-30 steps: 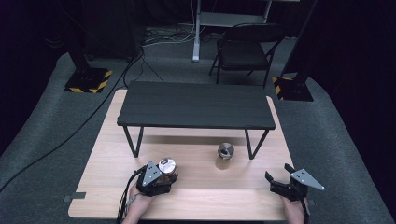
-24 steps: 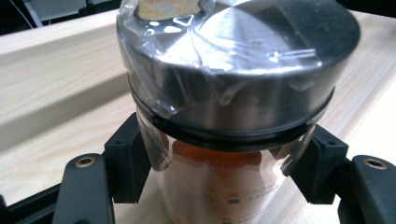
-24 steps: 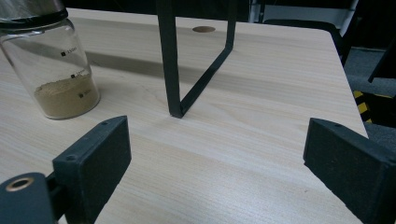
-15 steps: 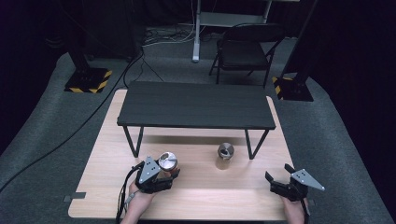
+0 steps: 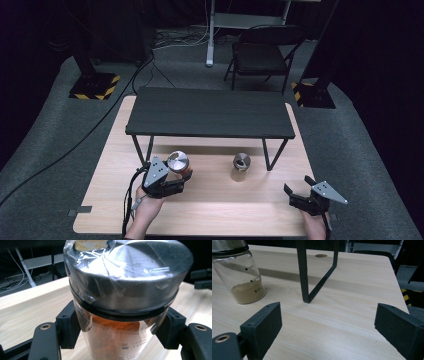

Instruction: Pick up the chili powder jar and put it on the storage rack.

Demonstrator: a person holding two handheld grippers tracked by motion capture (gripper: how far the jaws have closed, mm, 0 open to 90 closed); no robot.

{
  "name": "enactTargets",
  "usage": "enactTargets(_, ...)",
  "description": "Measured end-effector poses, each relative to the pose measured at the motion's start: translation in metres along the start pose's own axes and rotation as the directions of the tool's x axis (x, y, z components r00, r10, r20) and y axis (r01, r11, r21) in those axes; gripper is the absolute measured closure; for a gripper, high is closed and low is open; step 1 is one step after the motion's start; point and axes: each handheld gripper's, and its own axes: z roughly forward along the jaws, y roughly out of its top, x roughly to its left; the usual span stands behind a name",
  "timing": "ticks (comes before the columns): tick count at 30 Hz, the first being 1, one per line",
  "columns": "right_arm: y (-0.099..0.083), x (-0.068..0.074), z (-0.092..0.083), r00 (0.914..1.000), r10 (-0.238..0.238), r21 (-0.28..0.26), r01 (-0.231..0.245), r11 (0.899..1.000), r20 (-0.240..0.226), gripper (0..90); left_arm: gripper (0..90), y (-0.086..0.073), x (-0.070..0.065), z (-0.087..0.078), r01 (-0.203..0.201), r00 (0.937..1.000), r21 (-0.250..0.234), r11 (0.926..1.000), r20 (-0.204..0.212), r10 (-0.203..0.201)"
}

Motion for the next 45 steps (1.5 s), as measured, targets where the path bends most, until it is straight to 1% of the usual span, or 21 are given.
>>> enactTargets(6, 0.000, 0.000, 0.000, 1.0000, 0.000, 0.001, 0.000, 1.000, 0.000, 6.3, 31.4, 0.018, -0.001, -0.001, -0.020, 0.9997, -0.013, 0.9997, -0.014, 0.020)
enactTargets(9, 0.000, 0.000, 0.000, 1.0000, 0.000, 0.001, 0.000, 1.000, 0.001, 6.3, 31.4, 0.028, -0.002, -0.001, -0.038, 0.9991, -0.012, 0.9992, -0.018, 0.038)
enactTargets(15, 0.000, 0.000, 0.000, 1.0000, -0.001, 0.000, 0.001, 1.000, 0.001, 6.4, 31.4, 0.047, -0.006, -0.002, -0.058, 0.9978, -0.034, 0.9977, -0.033, 0.057)
enactTargets(23, 0.000, 0.000, 0.000, 1.0000, -0.002, -0.001, 0.002, 1.000, 0.000, 6.5, 31.4, 0.075, -0.009, -0.002, -0.104, 0.9939, -0.052, 0.9932, -0.042, 0.102)
enactTargets(30, 0.000, 0.000, 0.000, 1.0000, -0.001, 0.000, 0.001, 1.000, -0.001, 6.5, 31.4, 0.094, -0.009, 0.000, -0.125, 0.9906, -0.067, 0.9899, -0.065, 0.120)
enactTargets(32, 0.000, 0.000, 0.000, 1.0000, -0.002, 0.002, 0.002, 1.000, -0.003, 6.5, 31.4, 0.100, -0.007, 0.001, -0.122, 0.9907, -0.072, 0.9899, -0.068, 0.118)
enactTargets(35, 0.001, 0.000, 0.001, 1.0000, -0.005, 0.002, 0.005, 1.000, -0.003, 6.6, 31.5, 0.111, -0.006, 0.006, -0.131, 0.9890, -0.066, 0.9892, -0.078, 0.126)
enactTargets(36, 0.001, 0.000, 0.001, 1.0000, -0.006, 0.003, 0.006, 1.000, -0.004, 6.6, 31.4, 0.111, -0.006, 0.006, -0.131, 0.9890, -0.066, 0.9892, -0.078, 0.126)
enactTargets(37, 0.001, 0.000, 0.001, 1.0000, -0.006, 0.003, 0.006, 1.000, -0.004, 6.6, 31.4, 0.115, -0.006, 0.009, -0.135, 0.9881, -0.061, 0.9890, -0.083, 0.130)
enactTargets(38, 0.001, 0.000, 0.001, 1.0000, -0.006, 0.003, 0.006, 1.000, -0.004, 6.6, 31.4, 0.122, -0.004, 0.014, -0.133, 0.9883, -0.056, 0.9896, -0.084, 0.128)
enactTargets(39, 0.001, 0.000, 0.001, 1.0000, -0.005, 0.003, 0.005, 1.000, -0.005, 6.6, 31.5, 0.125, -0.003, 0.017, -0.127, 0.9887, -0.055, 0.9904, -0.087, 0.122)
enactTargets(40, 0.001, 0.000, 0.001, 1.0000, -0.005, 0.002, 0.005, 1.000, -0.005, 6.6, 31.4, 0.128, -0.002, 0.020, -0.123, 0.9886, -0.048, 0.9912, -0.093, 0.118)
enactTargets(43, 0.001, -0.001, 0.001, 1.0000, -0.003, 0.002, 0.003, 1.000, -0.006, 6.6, 31.4, 0.137, -0.002, 0.031, -0.124, 0.9846, -0.022, 0.9921, -0.127, 0.120)
enactTargets(45, 0.001, -0.001, 0.001, 1.0000, -0.004, 0.002, 0.004, 1.000, -0.007, 6.6, 31.4, 0.140, -0.001, 0.037, -0.114, 0.9834, -0.018, 0.9933, -0.144, 0.111)
